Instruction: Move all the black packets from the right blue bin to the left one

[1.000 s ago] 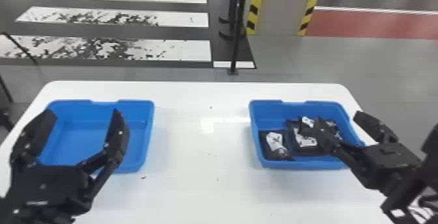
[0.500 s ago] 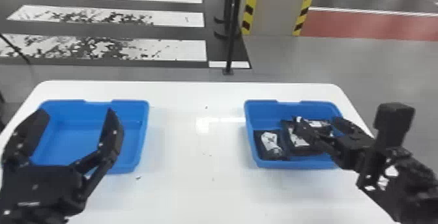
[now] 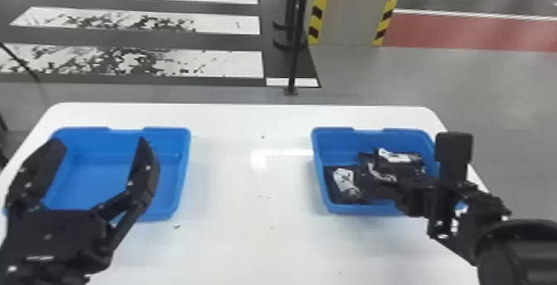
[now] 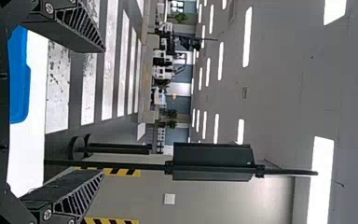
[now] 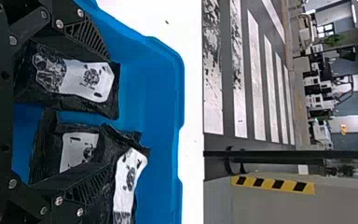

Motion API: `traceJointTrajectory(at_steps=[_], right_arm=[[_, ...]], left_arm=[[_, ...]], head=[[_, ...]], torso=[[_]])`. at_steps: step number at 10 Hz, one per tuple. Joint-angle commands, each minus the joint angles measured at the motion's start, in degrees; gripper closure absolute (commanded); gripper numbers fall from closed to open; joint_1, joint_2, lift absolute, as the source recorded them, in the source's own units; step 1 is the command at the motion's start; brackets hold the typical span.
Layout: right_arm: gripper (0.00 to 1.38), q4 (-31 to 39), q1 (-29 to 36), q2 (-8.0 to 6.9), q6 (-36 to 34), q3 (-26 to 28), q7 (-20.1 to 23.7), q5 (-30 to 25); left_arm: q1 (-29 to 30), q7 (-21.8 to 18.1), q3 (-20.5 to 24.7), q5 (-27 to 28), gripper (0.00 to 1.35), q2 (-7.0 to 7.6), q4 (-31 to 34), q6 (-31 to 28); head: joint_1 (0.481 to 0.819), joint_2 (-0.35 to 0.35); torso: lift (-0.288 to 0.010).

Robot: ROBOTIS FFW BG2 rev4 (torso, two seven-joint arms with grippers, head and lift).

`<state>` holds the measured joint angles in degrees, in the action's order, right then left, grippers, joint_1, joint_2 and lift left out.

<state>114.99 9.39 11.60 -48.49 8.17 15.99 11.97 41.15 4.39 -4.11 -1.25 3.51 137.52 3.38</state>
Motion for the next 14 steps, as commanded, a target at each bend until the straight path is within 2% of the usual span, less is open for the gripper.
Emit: traceJointTrajectory(at_steps=[1,3,8,9,10,11,12,14], right_arm=[[0.25,-1.16,-1.24,0.53,-2.69,-2.0,0.0,1.29],[0.26,-1.58,-2.37,0.79,-6.63,-3.14,0.0,1.17],[0.29,-5.8,-5.6,1.41,-9.58,-5.2,-0.35,2.31],[0.37,-6.36,-6.72,1.76,-11.27,-6.11,-0.53,2.77],[0.52,-6.64,-7.57,2.29,-13.38,-7.25,-0.53,2.89],[0.77,-7.49,-8.13,2.55,-14.51,-7.83,-0.53,4.71],[0.9,-8.33,-7.99,2.64,-14.65,-7.83,-0.53,6.54],[0.91,-7.49,-7.99,2.73,-15.77,-7.83,-0.61,5.86]], left_arm=[[-0.23,-0.08,0.0,-0.12,0.11,0.0,-0.2,0.0],[-0.23,-0.08,0.0,-0.46,0.11,0.0,-0.34,0.0],[-0.37,-0.17,0.0,-1.15,0.11,0.0,-0.9,0.56],[-0.51,-0.26,0.0,-1.15,0.11,0.0,-0.9,0.42],[-0.79,-0.61,-0.11,-1.15,0.11,0.0,-1.18,0.28],[-0.93,-0.7,-0.11,-1.26,0.11,0.0,-1.32,0.14],[-0.93,-0.7,-0.11,-1.49,0.11,0.0,-1.32,0.14],[-0.93,-0.79,0.0,-1.49,0.11,0.0,-1.47,0.14]], head=[[0.695,-0.088],[0.695,-0.057],[0.695,-0.039],[0.695,-0.038],[0.695,-0.033],[0.695,-0.028],[0.695,-0.021],[0.695,-0.007]], torso=[[-0.14],[-0.14],[-0.14],[-0.14],[-0.14],[-0.14],[-0.14],[-0.14]])
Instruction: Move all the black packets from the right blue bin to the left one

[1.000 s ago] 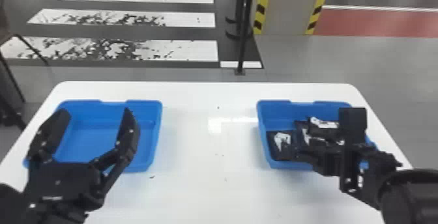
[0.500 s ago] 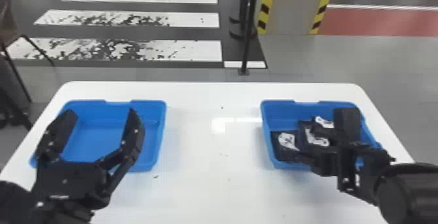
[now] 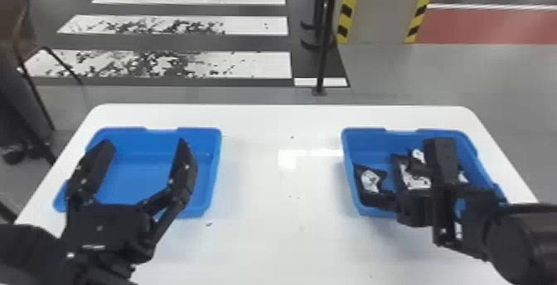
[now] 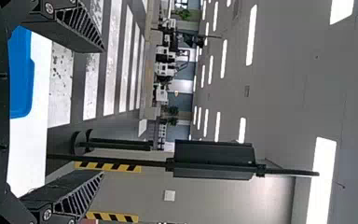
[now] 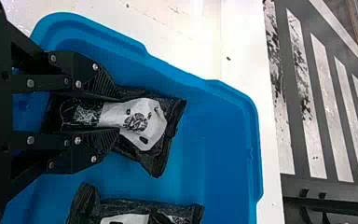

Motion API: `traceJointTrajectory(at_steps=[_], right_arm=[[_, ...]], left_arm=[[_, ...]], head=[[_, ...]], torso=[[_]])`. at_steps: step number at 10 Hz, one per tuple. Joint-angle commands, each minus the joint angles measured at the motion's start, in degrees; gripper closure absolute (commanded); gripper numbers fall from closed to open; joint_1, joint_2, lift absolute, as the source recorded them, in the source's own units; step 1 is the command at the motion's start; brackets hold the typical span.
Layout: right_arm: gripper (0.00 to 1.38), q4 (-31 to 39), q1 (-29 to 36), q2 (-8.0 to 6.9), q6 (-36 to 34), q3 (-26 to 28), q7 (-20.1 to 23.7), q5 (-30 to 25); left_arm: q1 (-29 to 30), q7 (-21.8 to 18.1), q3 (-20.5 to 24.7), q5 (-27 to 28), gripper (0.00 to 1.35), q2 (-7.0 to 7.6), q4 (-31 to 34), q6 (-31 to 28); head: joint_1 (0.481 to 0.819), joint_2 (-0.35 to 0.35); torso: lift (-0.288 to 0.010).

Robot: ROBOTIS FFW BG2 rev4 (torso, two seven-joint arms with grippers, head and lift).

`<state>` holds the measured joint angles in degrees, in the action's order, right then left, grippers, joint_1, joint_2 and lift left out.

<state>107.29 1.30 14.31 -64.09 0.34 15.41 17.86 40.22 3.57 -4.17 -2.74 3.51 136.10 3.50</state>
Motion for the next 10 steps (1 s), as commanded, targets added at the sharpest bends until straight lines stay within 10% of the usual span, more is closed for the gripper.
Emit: traceJointTrajectory(at_steps=[1,7,10], right_arm=[[1.1,0.64,0.53,0.02,0.25,0.11,-0.47,0.99],[1.1,12.17,10.37,-2.44,26.41,4.34,-0.99,2.02],[1.1,6.55,7.56,0.2,47.22,-6.63,7.53,10.02]], left_arm=[[0.0,-0.05,0.05,0.0,0.11,0.0,-0.05,0.02],[-0.42,-0.14,-0.63,-5.03,0.11,0.0,-0.61,0.59],[-2.25,-2.77,-2.0,-9.72,0.11,0.35,-0.05,-2.09]], head=[[0.695,-0.007],[0.695,-0.018],[0.695,0.02]], torso=[[-0.14],[-0.14],[-0.14]])
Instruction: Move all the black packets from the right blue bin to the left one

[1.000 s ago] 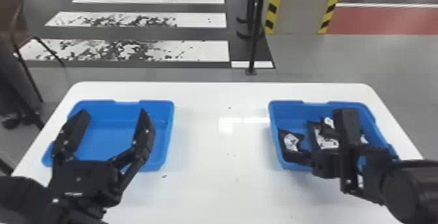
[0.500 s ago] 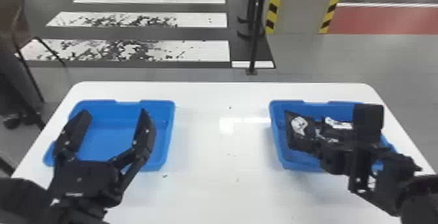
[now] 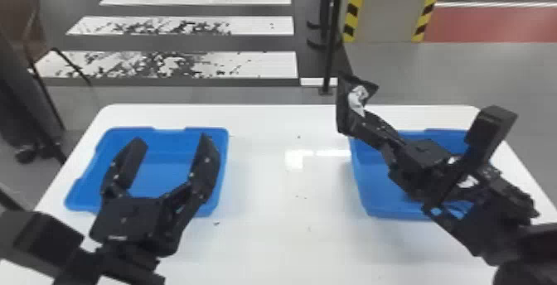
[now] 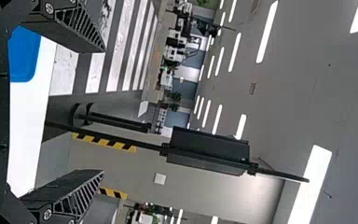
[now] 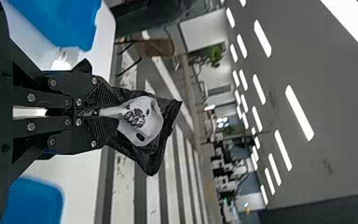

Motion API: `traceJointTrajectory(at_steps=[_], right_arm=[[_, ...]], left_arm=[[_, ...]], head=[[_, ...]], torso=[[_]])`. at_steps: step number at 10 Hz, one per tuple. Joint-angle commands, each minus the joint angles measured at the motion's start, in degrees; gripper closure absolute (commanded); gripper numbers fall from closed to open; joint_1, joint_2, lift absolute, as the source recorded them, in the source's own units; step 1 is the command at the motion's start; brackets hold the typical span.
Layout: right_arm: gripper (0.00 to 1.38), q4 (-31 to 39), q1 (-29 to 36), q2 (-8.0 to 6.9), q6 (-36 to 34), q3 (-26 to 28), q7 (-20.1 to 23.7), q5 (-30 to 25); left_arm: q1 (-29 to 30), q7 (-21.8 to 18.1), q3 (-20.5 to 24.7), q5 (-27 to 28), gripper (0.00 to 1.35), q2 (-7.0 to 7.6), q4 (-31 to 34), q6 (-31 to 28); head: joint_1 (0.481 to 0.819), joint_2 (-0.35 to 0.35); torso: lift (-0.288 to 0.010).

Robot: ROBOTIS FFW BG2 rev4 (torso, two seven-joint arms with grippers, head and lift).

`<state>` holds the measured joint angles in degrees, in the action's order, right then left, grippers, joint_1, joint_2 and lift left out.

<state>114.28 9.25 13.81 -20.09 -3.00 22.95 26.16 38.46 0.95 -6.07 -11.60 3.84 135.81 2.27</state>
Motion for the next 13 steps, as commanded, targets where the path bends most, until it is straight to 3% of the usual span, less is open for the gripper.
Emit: traceJointTrajectory(at_steps=[1,4,9,11,12,13], right_arm=[[1.1,-0.73,-0.81,1.65,5.47,-8.31,0.51,4.35],[1.1,-1.99,-4.33,4.56,5.89,-21.11,0.43,9.83],[1.1,-3.96,-9.25,6.49,6.87,-32.19,0.16,14.4],[1.1,-4.1,-9.39,6.58,6.87,-32.88,0.07,14.75],[1.1,-4.1,-9.39,6.66,6.87,-32.99,0.07,14.86],[1.1,-4.1,-9.39,6.66,7.01,-33.1,0.07,14.86]], left_arm=[[-1.76,-1.91,-0.22,-1.88,0.11,0.03,0.38,-3.11],[-3.87,-3.94,-0.68,-1.42,0.11,0.29,0.38,-6.77],[-4.44,-4.55,-0.79,-1.42,0.12,0.29,0.38,-10.98],[-4.58,-4.73,-0.68,-1.54,0.15,0.29,0.38,-11.27],[-4.44,-4.64,-0.22,-1.54,0.55,0.2,0.38,-11.27],[-4.15,-3.58,0.12,-1.08,1.09,0.03,0.38,-10.0]], head=[[0.695,0.057],[0.695,0.177],[0.695,0.302],[0.695,0.333],[0.695,0.338],[0.695,0.339]], torso=[[-0.14],[-0.14],[-0.14],[-0.14],[-0.14],[-0.14]])
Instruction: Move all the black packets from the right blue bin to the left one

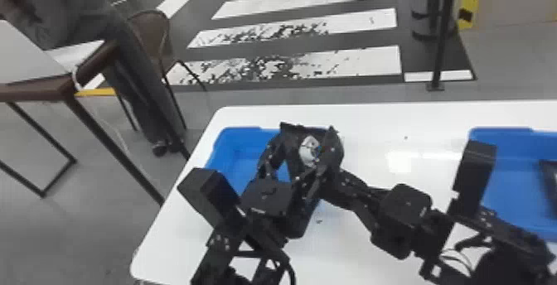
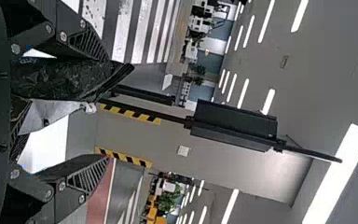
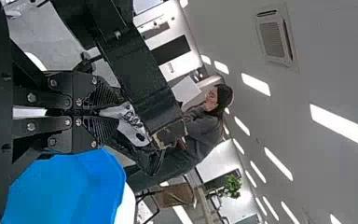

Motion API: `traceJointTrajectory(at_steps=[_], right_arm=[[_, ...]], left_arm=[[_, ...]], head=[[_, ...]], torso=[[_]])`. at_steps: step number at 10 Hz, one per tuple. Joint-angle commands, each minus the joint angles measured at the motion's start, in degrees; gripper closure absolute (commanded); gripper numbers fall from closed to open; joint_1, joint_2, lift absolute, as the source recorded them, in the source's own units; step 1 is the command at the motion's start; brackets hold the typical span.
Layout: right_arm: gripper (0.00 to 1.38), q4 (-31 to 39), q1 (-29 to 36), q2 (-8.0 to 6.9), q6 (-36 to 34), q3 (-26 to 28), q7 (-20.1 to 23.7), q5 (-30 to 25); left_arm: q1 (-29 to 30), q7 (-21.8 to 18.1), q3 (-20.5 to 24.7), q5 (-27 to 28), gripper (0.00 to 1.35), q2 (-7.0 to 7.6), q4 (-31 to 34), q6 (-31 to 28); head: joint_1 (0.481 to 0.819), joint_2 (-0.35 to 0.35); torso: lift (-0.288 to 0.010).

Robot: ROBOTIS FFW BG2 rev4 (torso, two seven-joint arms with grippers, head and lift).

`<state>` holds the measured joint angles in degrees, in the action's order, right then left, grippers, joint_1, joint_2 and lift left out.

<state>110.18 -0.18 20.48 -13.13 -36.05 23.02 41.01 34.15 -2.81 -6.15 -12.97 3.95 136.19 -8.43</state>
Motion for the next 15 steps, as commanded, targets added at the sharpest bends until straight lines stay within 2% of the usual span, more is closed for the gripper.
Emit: traceJointTrajectory(at_steps=[1,3,4,5,7,8,9,10,11,13,14,15], right_arm=[[1.1,-0.01,0.17,0.0,0.34,-0.06,0.01,0.35],[1.1,-0.29,0.17,0.0,0.9,-0.06,0.01,0.81],[1.1,-0.43,0.03,-0.09,1.46,-0.06,0.01,1.04],[1.1,-0.71,-0.11,-0.17,1.88,-0.06,0.01,1.38],[1.01,-2.26,0.03,-0.35,3.85,-0.06,0.1,3.44],[0.8,-2.82,0.17,-0.44,5.26,0.06,0.1,4.35],[0.32,-2.96,0.88,-0.52,6.52,0.63,0.1,4.81],[0.05,-2.54,2.42,-0.61,7.51,2.46,0.1,4.69],[0.1,-2.4,3.55,-0.79,7.37,3.94,0.1,4.58],[0.17,-2.12,4.11,-0.88,7.37,4.74,0.1,4.35],[0.17,-2.26,4.11,-0.88,7.37,4.86,0.1,4.47],[0.17,-2.54,4.25,-1.14,7.37,5.66,0.27,4.47]], left_arm=[[0.72,0.79,0.78,1.21,1.15,-0.26,0.14,-0.29],[0.3,0.44,1.01,3.49,1.16,-0.18,0.28,0.14],[0.02,-0.18,1.01,3.83,1.21,-0.18,0.28,-0.43],[0.02,-0.44,1.35,3.72,1.21,-0.18,0.28,0.14],[0.02,-0.71,1.69,3.72,1.21,-0.26,0.14,0.98],[-0.54,-0.79,2.04,4.18,1.21,-0.26,-0.7,1.4],[-2.09,-0.79,3.06,5.09,1.21,-0.53,-3.09,2.95],[-4.34,-0.71,5.12,7.83,1.21,-1.14,-6.89,5.06],[-7.86,0.0,7.29,12.75,1.21,-1.67,-12.94,10.4],[-17.14,1.76,11.4,22.0,1.21,-1.76,-27.14,15.18],[-20.37,2.11,13.69,25.89,1.21,-1.93,-33.19,18.7],[-22.76,2.55,15.29,27.49,1.19,-1.93,-38.67,22.5]], head=[[0.695,0.347],[0.695,0.35],[0.695,0.35],[0.695,0.35],[0.695,0.35],[0.695,0.35],[0.695,0.35],[0.695,0.35],[0.695,0.35],[0.695,0.35],[0.695,0.35],[0.695,0.35]], torso=[[-0.14],[-0.14],[-0.14],[-0.14],[-0.14],[-0.14],[-0.14],[-0.14],[-0.14],[-0.14],[-0.14],[-0.14]])
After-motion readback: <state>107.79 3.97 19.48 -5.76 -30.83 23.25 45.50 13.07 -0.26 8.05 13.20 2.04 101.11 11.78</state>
